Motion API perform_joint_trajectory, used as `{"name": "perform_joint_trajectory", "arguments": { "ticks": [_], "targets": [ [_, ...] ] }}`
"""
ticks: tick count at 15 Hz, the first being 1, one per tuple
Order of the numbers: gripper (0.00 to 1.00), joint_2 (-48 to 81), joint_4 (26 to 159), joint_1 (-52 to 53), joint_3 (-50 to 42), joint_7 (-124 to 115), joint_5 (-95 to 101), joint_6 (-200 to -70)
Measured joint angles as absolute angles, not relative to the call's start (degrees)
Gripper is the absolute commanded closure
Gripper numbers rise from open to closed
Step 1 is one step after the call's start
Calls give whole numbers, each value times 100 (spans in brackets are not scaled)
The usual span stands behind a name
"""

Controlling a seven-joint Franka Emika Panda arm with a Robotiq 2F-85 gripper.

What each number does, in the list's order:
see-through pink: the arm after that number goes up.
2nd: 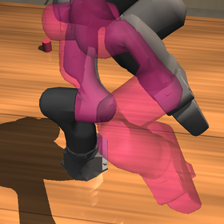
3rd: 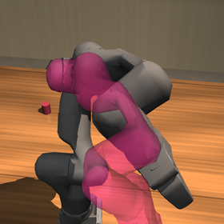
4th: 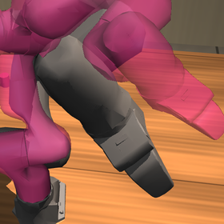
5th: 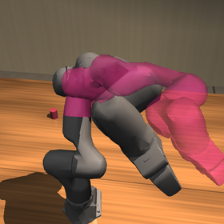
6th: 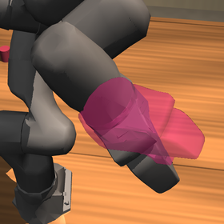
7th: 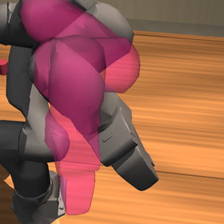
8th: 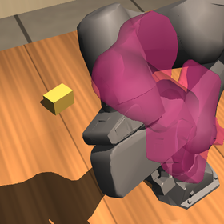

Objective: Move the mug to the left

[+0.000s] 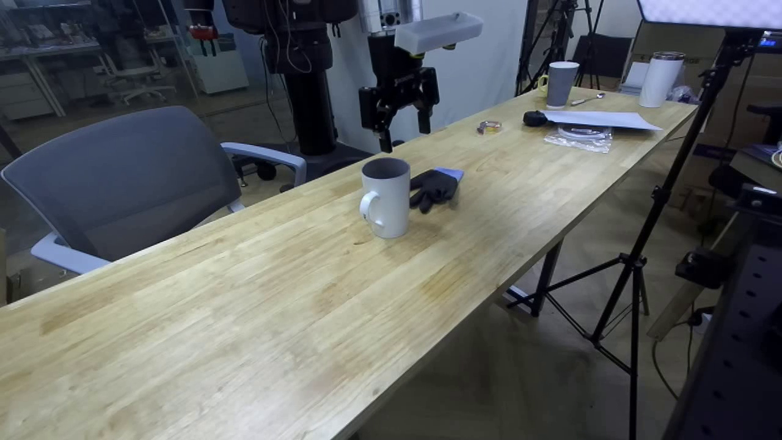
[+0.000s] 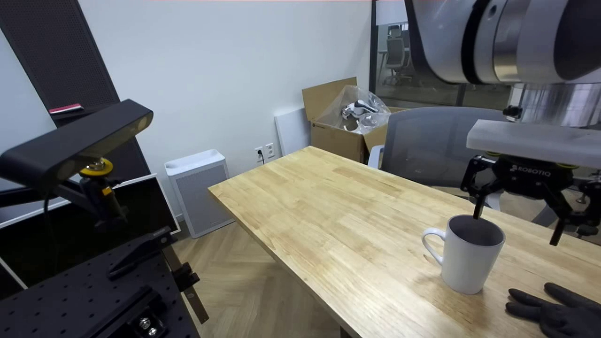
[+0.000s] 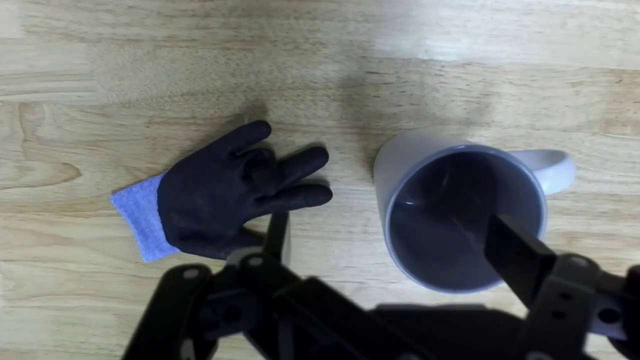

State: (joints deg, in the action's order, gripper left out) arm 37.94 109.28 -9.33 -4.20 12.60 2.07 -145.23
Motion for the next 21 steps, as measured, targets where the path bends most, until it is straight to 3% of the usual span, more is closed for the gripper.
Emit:
{"name": "perform_joint_trajectory", "arguments": {
  "ticks": [6,15,16,17,21],
  "targets": [
    [0,4090,11003,-1006,-237,1261,80,-15462],
    [0,4420,11018,-1217,-42,1268,-41,-15531],
    [25,4455,11016,-1234,-40,1269,-42,-15530],
    [27,4488,11016,-1247,-39,1268,-42,-15530],
    [54,4555,11005,-1264,-34,1269,-47,-15523]
  ]
}}
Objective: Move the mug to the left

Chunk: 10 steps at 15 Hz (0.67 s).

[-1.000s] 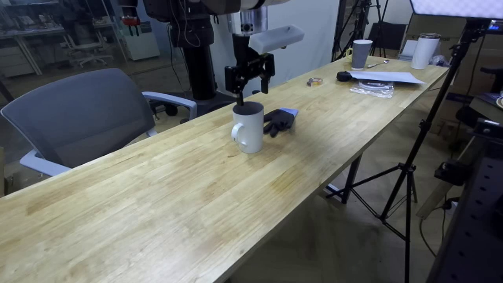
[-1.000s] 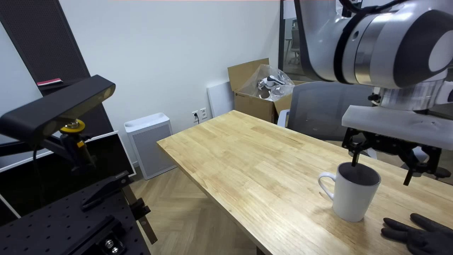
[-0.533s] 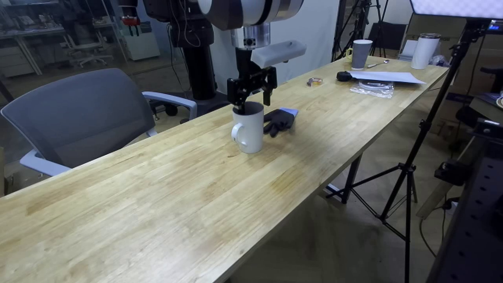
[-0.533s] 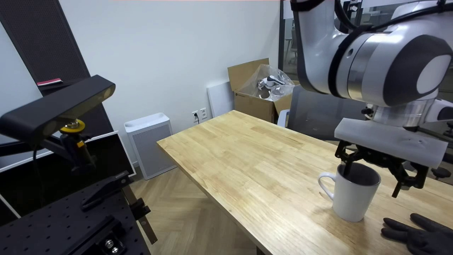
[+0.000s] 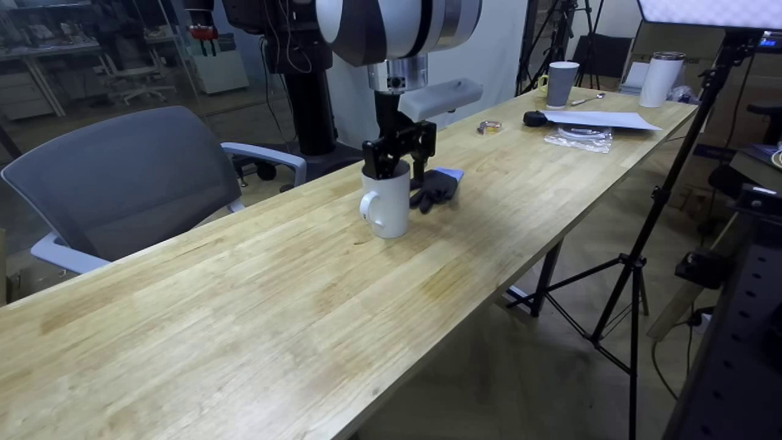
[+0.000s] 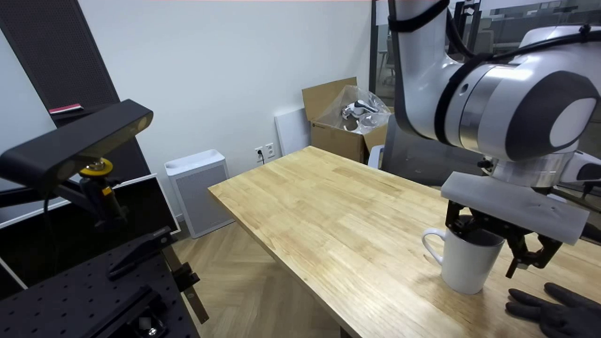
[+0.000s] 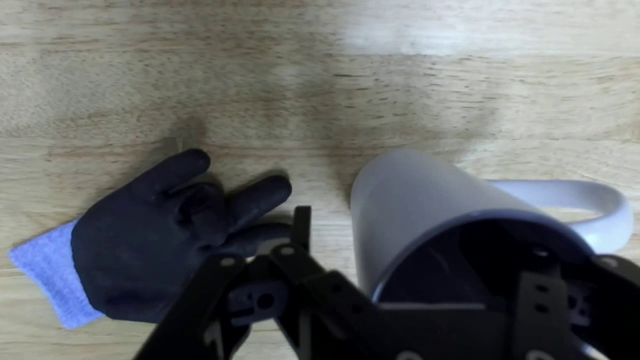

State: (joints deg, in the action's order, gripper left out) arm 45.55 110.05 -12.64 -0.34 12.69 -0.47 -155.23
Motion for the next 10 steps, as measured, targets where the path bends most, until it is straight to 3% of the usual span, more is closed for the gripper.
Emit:
{"name": "perform_joint_trajectory", "arguments": {
  "ticks": [6,7,10],
  "targets": [
    [95,4628,10966,-1264,-38,1269,-46,-15510],
    [100,4635,10966,-1264,-48,1269,-44,-15510],
    [99,4636,10936,-1263,-51,1267,-42,-15494]
  ]
}}
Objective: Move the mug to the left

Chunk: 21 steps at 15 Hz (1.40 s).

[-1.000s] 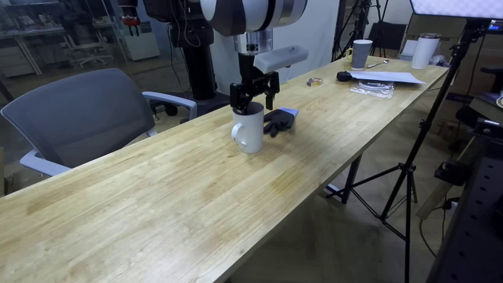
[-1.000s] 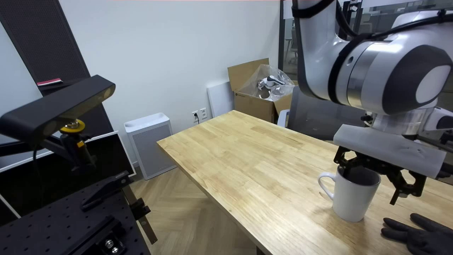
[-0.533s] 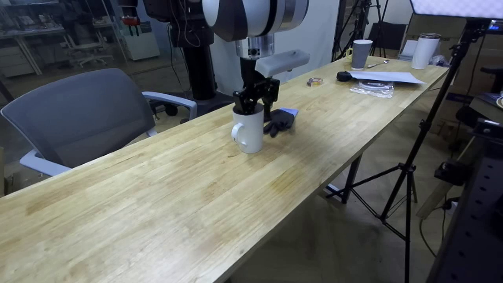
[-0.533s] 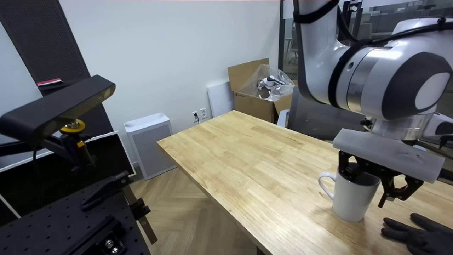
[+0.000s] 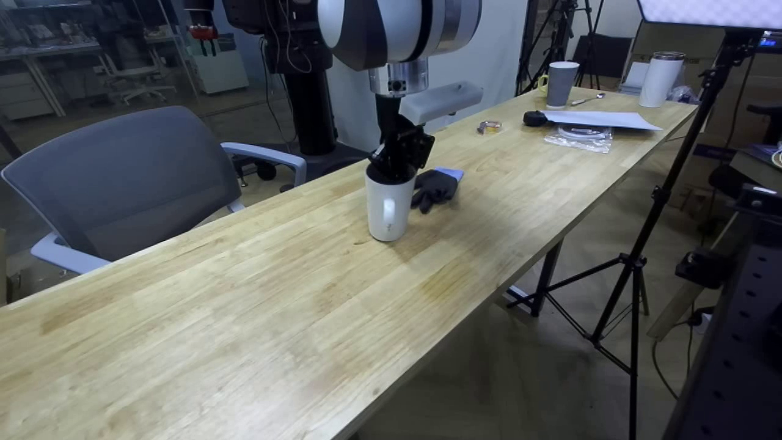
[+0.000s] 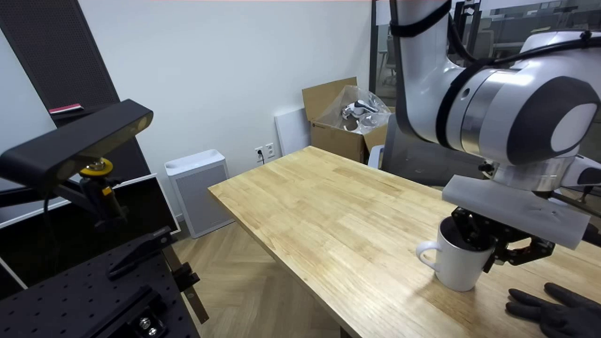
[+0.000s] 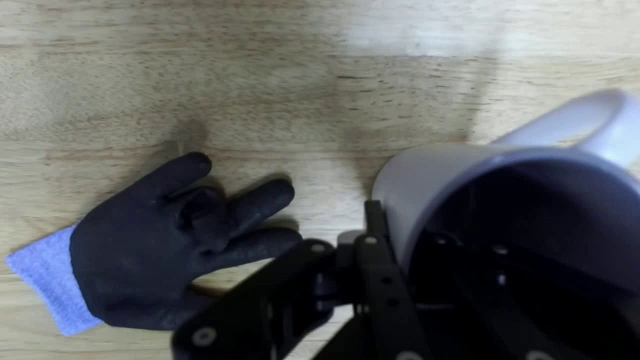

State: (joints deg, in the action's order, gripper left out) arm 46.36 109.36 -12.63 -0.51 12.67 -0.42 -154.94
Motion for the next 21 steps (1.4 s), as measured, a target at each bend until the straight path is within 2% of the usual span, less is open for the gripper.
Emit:
{"name": "perform_joint_trajectory", "arguments": {
  "ticks": [21],
  "targets": [
    [98,4635,9865,-1164,-15,1256,-46,-14190]
  ]
}}
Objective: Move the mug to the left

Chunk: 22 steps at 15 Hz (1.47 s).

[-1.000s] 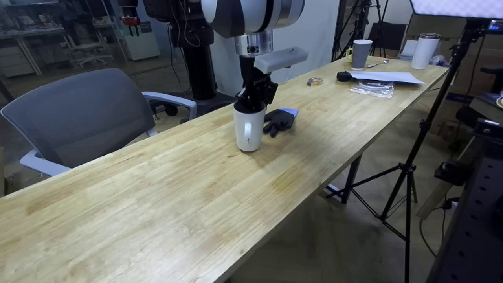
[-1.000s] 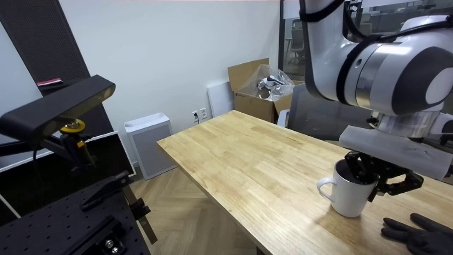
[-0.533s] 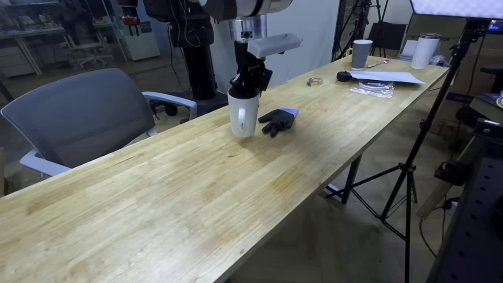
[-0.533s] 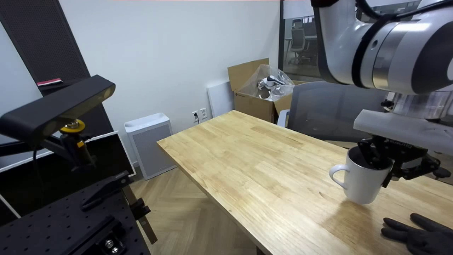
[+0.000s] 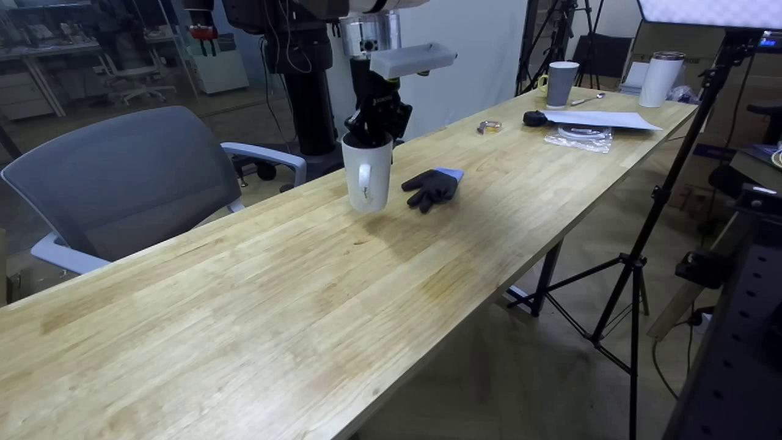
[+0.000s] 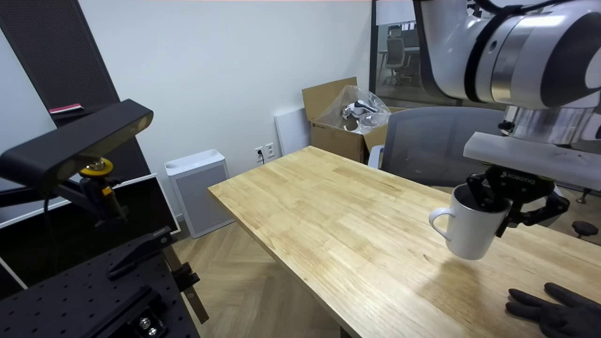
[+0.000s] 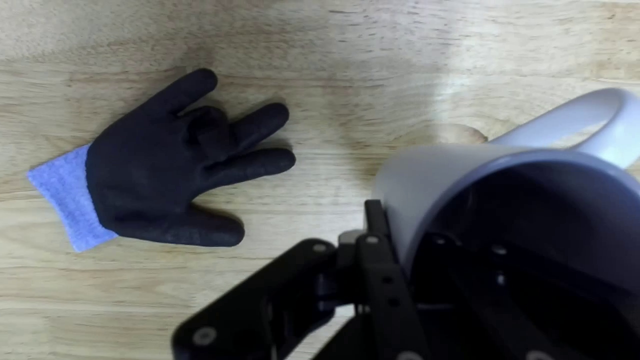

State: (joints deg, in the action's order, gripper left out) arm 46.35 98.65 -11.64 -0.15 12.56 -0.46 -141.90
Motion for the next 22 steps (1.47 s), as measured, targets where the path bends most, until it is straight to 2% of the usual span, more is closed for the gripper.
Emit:
{"name": "perform_joint_trajectory", "arguments": {
  "ticks": [7,22],
  "targets": [
    [98,4642,9667,-846,133,1260,-40,-13740],
    [98,4973,9650,228,164,1226,442,-13742]
  ]
}}
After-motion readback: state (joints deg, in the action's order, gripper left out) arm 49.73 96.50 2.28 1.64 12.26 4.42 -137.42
